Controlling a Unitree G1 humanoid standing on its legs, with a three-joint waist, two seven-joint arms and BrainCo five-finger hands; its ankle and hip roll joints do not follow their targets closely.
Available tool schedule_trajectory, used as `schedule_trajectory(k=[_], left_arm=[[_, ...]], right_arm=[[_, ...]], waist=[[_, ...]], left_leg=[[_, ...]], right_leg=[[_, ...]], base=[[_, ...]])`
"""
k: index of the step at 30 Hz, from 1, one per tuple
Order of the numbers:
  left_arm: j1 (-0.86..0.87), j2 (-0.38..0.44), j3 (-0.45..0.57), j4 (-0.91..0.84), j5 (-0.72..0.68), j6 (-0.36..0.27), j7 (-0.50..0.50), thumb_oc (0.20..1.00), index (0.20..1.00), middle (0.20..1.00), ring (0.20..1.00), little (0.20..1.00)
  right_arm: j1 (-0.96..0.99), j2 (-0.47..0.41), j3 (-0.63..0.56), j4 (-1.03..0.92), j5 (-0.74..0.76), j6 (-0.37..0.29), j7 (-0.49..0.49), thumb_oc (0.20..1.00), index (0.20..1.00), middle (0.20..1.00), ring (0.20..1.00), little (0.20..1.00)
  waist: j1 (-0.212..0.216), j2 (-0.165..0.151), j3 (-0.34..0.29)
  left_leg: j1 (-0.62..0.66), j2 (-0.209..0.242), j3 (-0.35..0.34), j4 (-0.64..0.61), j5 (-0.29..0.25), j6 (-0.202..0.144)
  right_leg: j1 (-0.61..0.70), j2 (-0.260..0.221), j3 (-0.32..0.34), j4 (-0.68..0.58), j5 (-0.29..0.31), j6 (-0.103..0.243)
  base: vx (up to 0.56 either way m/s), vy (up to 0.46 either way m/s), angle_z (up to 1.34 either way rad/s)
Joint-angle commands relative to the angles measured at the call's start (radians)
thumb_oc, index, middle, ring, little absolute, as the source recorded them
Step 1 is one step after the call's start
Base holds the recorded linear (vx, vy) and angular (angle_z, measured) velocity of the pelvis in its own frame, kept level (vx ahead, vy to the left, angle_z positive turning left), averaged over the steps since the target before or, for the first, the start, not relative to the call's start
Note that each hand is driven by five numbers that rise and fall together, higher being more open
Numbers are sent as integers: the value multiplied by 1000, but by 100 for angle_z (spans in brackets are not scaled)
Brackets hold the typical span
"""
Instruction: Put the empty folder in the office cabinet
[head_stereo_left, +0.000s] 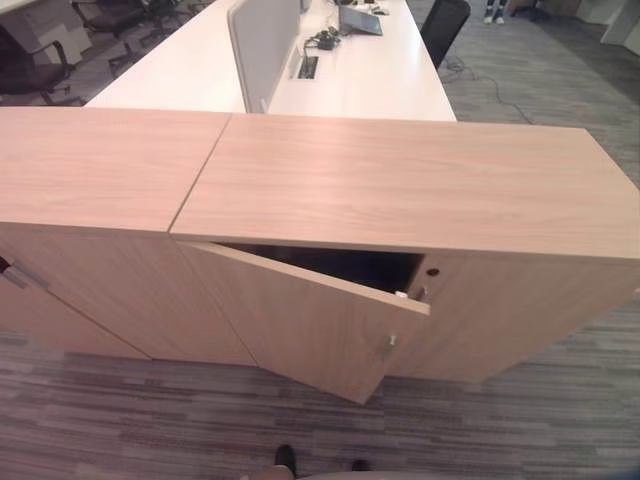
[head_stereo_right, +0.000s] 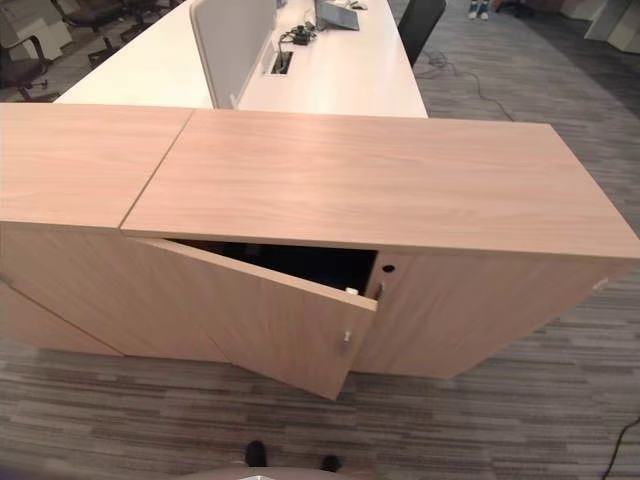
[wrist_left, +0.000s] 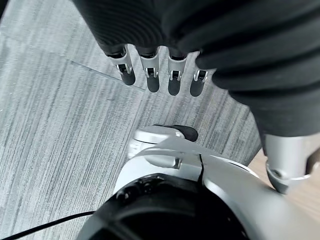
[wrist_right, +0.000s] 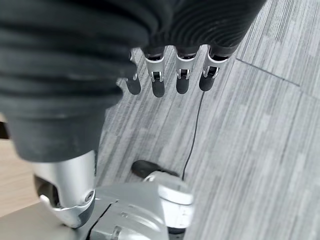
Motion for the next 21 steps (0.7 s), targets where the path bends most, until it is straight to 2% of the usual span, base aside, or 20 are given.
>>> schedule_trajectory(k=[1, 3, 5, 10, 14, 17, 21], left_arm=[[-4, -12, -4, 14, 59, -14, 31, 1000, 1000, 1000, 1000, 1000], [-18, -14, -37, -10, 99, -34, 84, 1000, 1000, 1000, 1000, 1000], [-30, -11, -58, -27, 104, -47, 105, 1000, 1000, 1000, 1000, 1000], [-45, 4, -172, -164, 173, -115, 146, 1000, 1000, 1000, 1000, 1000], [-59, 31, -238, -198, 243, -130, 152, 1000, 1000, 1000, 1000, 1000], [-80, 41, -257, -162, 270, -110, 128, 1000, 1000, 1000, 1000, 1000], [-75, 21, -224, -157, 183, -114, 56, 1000, 1000, 1000, 1000, 1000]], right_arm=[[-22, 14, 19, 19, -22, 3, 21, 1000, 1000, 1000, 1000, 1000], [-16, 27, 23, 17, -23, 2, 13, 1000, 1000, 1000, 1000, 1000], [-20, 29, 13, 9, -2, -4, 4, 1000, 1000, 1000, 1000, 1000], [-25, 34, -6, -20, 60, -37, -30, 1000, 1000, 1000, 1000, 1000], [-29, 21, -2, -26, 68, -53, -36, 1000, 1000, 1000, 1000, 1000], [-38, 8, 16, -21, 50, -59, -29, 1000, 1000, 1000, 1000, 1000], [-39, 4, 14, -16, 37, -50, -4, 1000, 1000, 1000, 1000, 1000]], waist=[[15, 4, -23], [22, 8, -40], [24, 10, -47], [31, 2, -47], [31, -4, -37], [28, -6, -36], [23, -2, -50]], left_leg=[[-26, -3, 5, 84, -113, -1], [2, -14, -1, 4, -85, 2], [8, -18, -10, -24, -76, 0], [6, -24, -37, -24, -83, -1], [3, -27, -46, -24, -86, 1], [6, -29, -41, -24, -91, 3], [14, -33, -37, -24, -100, 6]], right_leg=[[-64, -2, -92, 7, -2, 61], [-66, -13, -110, 4, -3, 73], [-68, -20, -122, 4, -7, 79], [-59, -36, -155, 4, -14, 91], [-61, -41, -165, 4, -9, 97], [-62, -45, -165, 4, -6, 102], [-57, -50, -162, 4, -6, 107]], base=[[39, 41, 6], [40, 65, 9], [19, 60, 13], [12, 21, 20], [-15, 9, 19], [-9, 14, 8], [15, 25, -3]])
